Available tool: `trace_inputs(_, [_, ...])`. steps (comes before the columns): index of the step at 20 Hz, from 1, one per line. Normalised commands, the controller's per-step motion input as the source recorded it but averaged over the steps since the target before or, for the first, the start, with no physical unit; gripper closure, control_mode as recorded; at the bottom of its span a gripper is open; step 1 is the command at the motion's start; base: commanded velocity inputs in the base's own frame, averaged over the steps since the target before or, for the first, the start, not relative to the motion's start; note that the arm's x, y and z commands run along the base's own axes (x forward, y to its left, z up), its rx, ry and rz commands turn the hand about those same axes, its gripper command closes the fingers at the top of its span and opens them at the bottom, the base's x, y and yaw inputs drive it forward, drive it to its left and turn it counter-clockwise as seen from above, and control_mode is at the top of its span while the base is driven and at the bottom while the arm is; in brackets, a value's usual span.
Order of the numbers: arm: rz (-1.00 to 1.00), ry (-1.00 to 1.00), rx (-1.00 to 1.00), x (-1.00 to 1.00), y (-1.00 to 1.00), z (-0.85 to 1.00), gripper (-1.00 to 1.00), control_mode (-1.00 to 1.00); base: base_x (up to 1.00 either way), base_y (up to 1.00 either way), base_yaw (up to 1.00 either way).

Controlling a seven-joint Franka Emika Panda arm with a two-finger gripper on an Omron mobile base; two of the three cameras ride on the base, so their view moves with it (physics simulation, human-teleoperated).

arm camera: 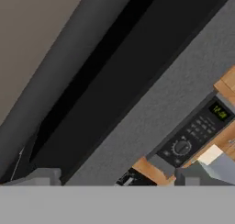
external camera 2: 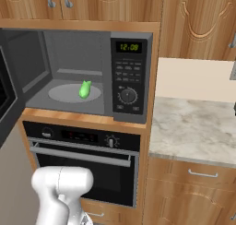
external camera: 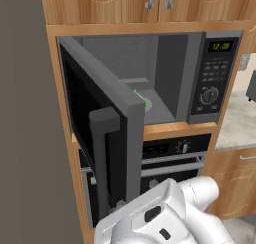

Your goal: Close the microwave door.

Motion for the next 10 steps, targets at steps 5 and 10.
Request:
trace_inputs(5, [-0.01, 0.01, 0.15, 1.0, -1.0, 0.0, -1.0, -1.0, 0.0, 0.0, 0.0])
trace_inputs(10, [0.0, 0.0, 0.18, 1.0, -1.0, 0.0, -1.0, -1.0, 0.0, 0.0, 0.0])
